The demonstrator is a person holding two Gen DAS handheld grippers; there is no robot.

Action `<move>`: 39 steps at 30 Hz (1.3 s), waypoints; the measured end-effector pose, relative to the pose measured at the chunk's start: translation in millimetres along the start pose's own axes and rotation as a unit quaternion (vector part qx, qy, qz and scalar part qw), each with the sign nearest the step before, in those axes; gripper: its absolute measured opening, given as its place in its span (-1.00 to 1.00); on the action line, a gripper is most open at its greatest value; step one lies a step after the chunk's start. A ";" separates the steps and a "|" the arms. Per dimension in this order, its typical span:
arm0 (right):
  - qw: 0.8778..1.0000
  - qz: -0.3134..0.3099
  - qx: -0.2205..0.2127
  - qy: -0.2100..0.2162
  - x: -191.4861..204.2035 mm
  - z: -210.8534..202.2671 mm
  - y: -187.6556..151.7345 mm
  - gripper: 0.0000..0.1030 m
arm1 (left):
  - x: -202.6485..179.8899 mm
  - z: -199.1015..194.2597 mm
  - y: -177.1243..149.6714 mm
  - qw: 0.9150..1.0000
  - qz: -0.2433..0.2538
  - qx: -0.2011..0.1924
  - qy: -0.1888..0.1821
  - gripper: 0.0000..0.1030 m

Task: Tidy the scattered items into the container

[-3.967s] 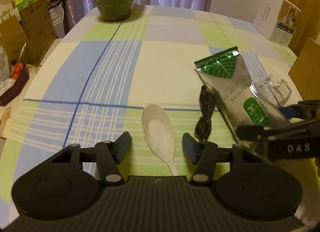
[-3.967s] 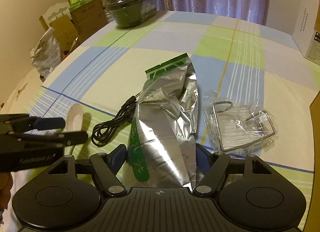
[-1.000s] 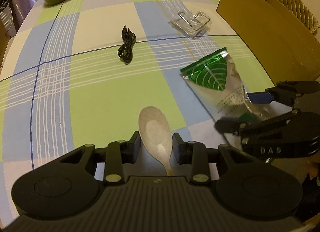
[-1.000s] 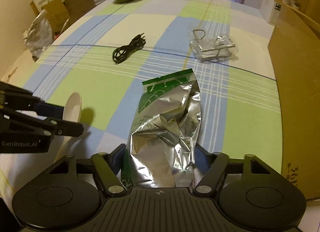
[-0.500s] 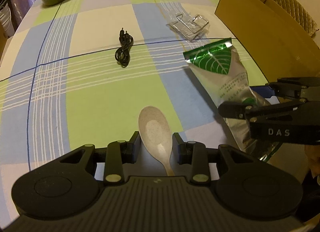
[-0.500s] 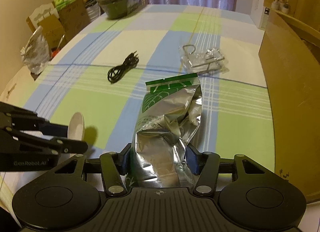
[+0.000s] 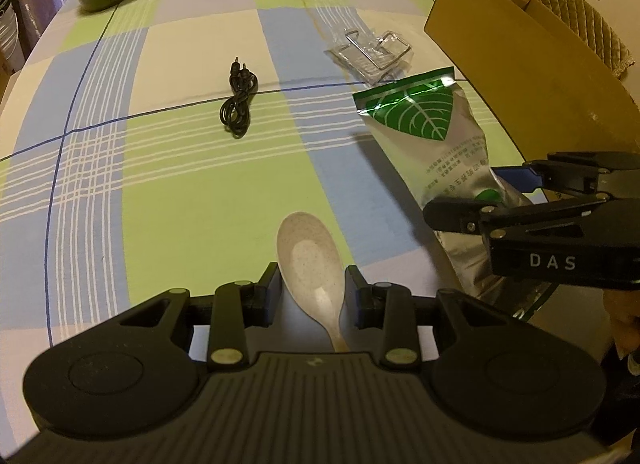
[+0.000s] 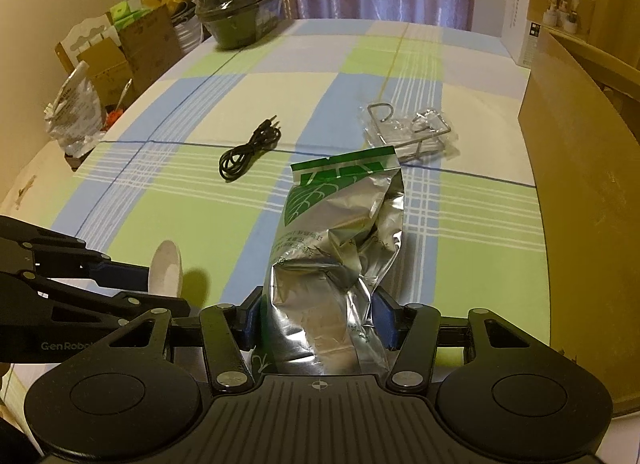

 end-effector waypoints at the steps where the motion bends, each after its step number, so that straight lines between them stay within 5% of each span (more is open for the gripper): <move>1: 1.000 0.000 0.001 -0.001 0.2 0.5 -0.3 0.11 | -0.1 0.5 0.5 1.000 -0.001 0.000 -0.001 -0.44; 17: 1.000 0.004 -0.004 0.012 -5.8 -30.9 -14.1 0.11 | -5.1 -13.4 -6.3 1.000 0.000 0.010 0.015 -0.44; 39: 0.997 0.050 -0.051 0.038 -3.8 -124.3 -59.8 0.11 | -62.1 -106.3 -12.9 0.999 0.006 -0.026 0.029 -0.45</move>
Point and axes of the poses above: each gripper's, at about its wrist camera, not at the fingertips, and z roughly the way its jaws point, x to its left, y to its top, the point moved 2 cm from there along z, roughly the way its jaws point, and after that the axes turned 12 degrees about z, right-handed, at the moved point
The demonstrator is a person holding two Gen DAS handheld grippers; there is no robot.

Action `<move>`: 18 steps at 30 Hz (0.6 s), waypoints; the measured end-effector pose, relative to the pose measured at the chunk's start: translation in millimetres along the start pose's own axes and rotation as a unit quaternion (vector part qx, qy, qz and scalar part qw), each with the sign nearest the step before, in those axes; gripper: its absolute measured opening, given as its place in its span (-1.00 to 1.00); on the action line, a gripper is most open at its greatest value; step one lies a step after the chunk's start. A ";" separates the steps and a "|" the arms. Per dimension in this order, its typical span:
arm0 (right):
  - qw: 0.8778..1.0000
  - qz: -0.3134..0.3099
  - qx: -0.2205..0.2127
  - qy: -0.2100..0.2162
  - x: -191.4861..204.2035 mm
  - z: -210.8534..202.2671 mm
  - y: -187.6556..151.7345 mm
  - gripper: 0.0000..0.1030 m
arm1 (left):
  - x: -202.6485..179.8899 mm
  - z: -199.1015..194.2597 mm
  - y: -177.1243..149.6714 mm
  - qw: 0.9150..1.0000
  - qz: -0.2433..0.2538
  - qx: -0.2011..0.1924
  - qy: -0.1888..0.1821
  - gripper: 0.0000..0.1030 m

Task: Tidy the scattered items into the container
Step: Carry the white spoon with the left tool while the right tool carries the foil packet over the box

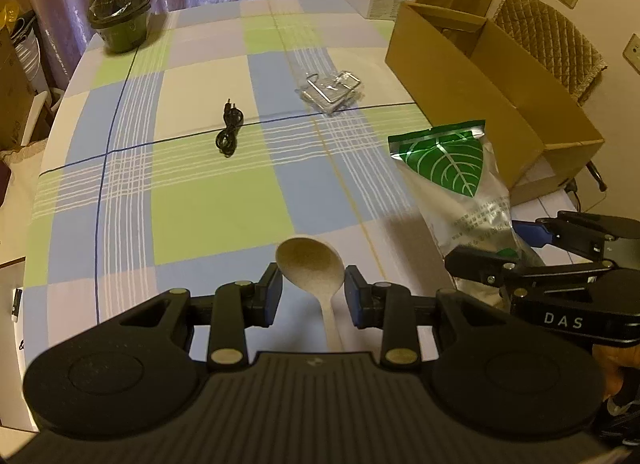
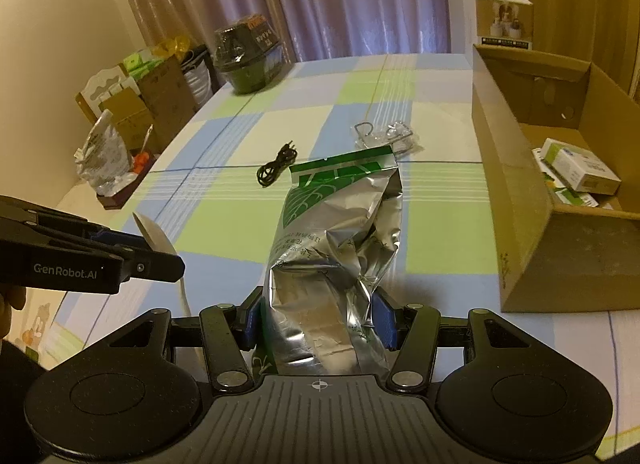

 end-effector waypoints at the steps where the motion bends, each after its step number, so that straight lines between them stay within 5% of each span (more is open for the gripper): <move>1: 1.000 -0.002 0.000 0.000 0.0 -2.6 -1.3 0.11 | -2.5 -1.5 -0.4 1.000 0.001 0.000 0.001 -0.45; 18: 0.999 0.020 -0.033 -0.011 -14.2 -33.9 8.8 0.11 | -18.0 3.3 10.6 1.000 0.012 -0.008 -0.017 -0.45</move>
Point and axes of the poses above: each gripper's, at about its wrist camera, not at the fingertips, and z roughly the way its jaws point, x to its left, y to its top, the point moved 2 cm from there along z, roughly the way its jaws point, and after that the axes turned 12 degrees about z, right-handed, at the moved point
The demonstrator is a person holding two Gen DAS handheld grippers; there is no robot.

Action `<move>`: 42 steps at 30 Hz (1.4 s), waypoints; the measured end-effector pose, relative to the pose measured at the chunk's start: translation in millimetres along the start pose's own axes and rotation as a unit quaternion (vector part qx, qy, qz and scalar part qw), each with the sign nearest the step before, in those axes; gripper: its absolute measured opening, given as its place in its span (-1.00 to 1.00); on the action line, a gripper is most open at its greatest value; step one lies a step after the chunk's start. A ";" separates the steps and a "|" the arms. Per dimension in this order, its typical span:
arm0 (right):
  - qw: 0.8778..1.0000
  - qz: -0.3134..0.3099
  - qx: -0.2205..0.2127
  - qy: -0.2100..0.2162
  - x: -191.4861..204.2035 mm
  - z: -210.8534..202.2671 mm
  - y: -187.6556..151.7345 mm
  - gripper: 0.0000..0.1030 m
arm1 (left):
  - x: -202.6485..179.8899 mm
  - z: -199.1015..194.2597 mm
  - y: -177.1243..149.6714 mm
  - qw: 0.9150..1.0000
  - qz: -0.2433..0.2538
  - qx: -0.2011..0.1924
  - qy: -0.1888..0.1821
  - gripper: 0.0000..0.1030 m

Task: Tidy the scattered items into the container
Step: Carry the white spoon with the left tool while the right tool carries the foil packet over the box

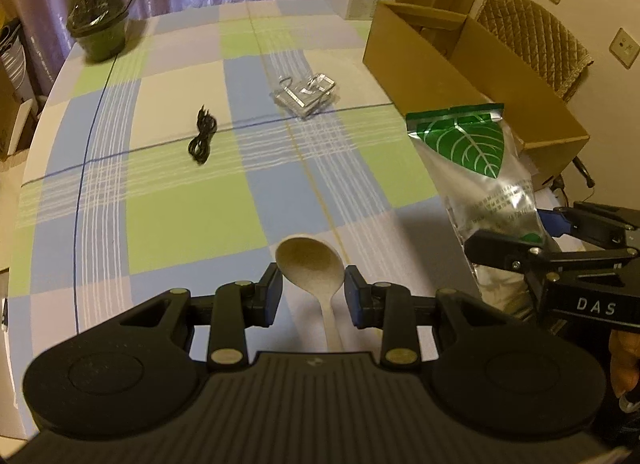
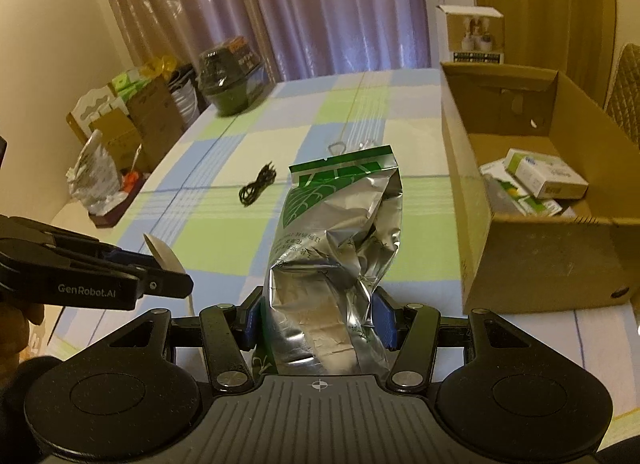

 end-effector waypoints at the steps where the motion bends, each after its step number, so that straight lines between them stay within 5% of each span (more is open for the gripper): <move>1: 1.000 0.000 -0.003 0.000 0.2 -1.6 3.1 0.11 | -1.2 -0.5 3.1 1.000 0.002 -0.001 0.000 -0.46; 27: 0.997 -0.002 -0.074 -0.013 0.1 -57.1 54.8 0.11 | -37.2 -41.2 52.9 0.997 0.053 -0.044 -0.023 -0.46; 42: 0.993 -0.003 -0.109 -0.048 -43.1 -87.3 91.5 0.11 | -74.9 -49.0 114.8 0.991 0.097 -0.068 -0.068 -0.46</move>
Point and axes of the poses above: each gripper's, at about its wrist camera, not at the fingertips, and z roughly the way its jaws point, x to its left, y to its top, the point moved 2 cm from there along z, roughly the way its jaws point, and after that the axes turned 12 degrees about z, right-handed, at the moved point
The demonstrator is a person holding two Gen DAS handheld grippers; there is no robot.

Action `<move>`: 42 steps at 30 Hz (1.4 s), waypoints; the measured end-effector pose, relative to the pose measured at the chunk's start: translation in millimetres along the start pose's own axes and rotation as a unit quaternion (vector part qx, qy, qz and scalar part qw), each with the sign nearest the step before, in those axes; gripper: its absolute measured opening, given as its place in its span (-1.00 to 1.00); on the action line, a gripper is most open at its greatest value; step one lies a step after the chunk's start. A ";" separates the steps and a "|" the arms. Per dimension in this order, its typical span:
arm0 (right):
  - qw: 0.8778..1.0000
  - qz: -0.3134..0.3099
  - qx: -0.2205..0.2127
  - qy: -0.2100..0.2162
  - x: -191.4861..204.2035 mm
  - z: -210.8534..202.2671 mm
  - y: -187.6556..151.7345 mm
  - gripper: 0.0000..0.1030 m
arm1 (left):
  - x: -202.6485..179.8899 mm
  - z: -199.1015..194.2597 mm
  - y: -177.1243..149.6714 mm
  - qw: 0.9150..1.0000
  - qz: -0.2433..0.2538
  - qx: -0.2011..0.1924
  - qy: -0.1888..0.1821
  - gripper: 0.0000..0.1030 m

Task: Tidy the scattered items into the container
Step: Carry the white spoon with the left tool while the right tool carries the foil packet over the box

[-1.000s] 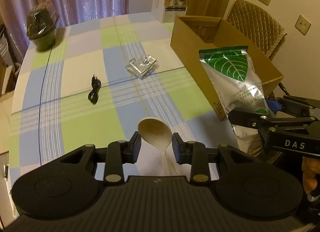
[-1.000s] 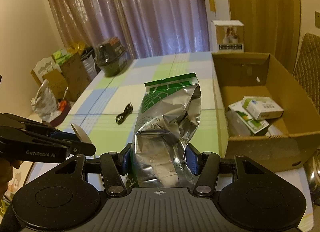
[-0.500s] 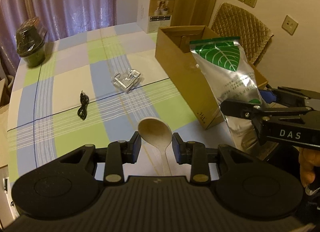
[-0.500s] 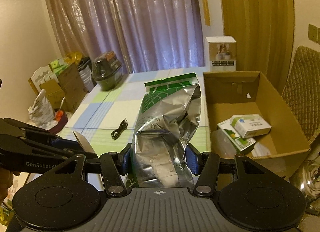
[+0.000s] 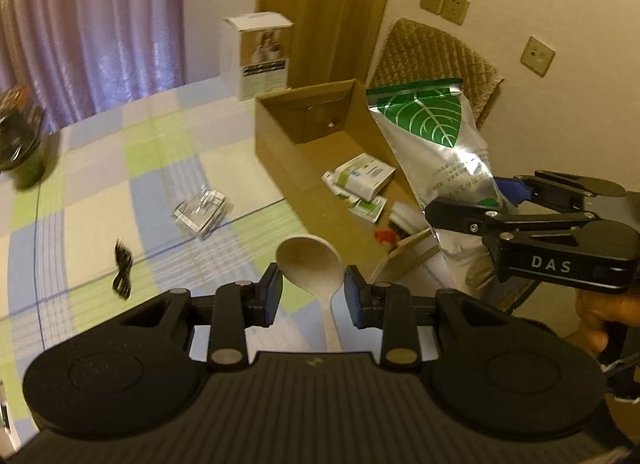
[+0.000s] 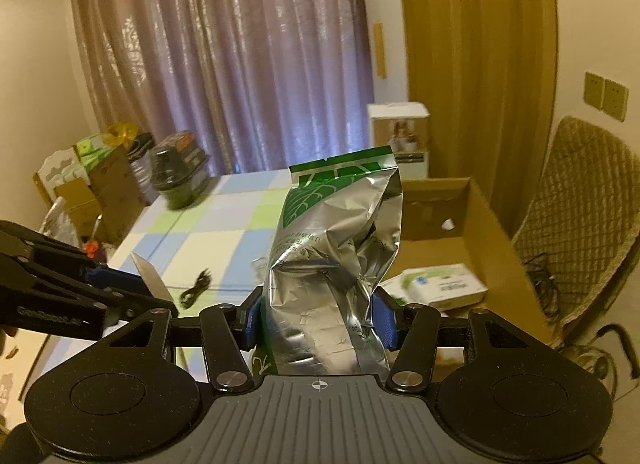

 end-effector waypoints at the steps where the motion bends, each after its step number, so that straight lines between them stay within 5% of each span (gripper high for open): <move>1: 1.000 0.001 -0.003 -0.003 -4.9 -0.5 3.4 0.11 | -2.2 1.6 5.9 1.000 0.004 -0.001 -0.004 -0.46; 20: 0.999 0.012 -0.020 -0.039 -76.5 7.8 52.2 0.11 | -34.6 58.6 104.5 0.997 0.033 -0.016 -0.063 -0.46; 42: 0.999 0.010 -0.007 -0.046 -106.1 40.1 71.7 0.11 | -31.3 110.9 127.4 0.996 0.015 -0.006 -0.084 -0.46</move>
Point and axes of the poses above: each gripper's, at about its wrist camera, not at the fingertips, and z roughly the way its jaws point, x to its left, y to its top, the point moved 2 cm from there along z, roughly the way its jaws point, and after that the axes turned 12 degrees about z, right-handed, at the moved point
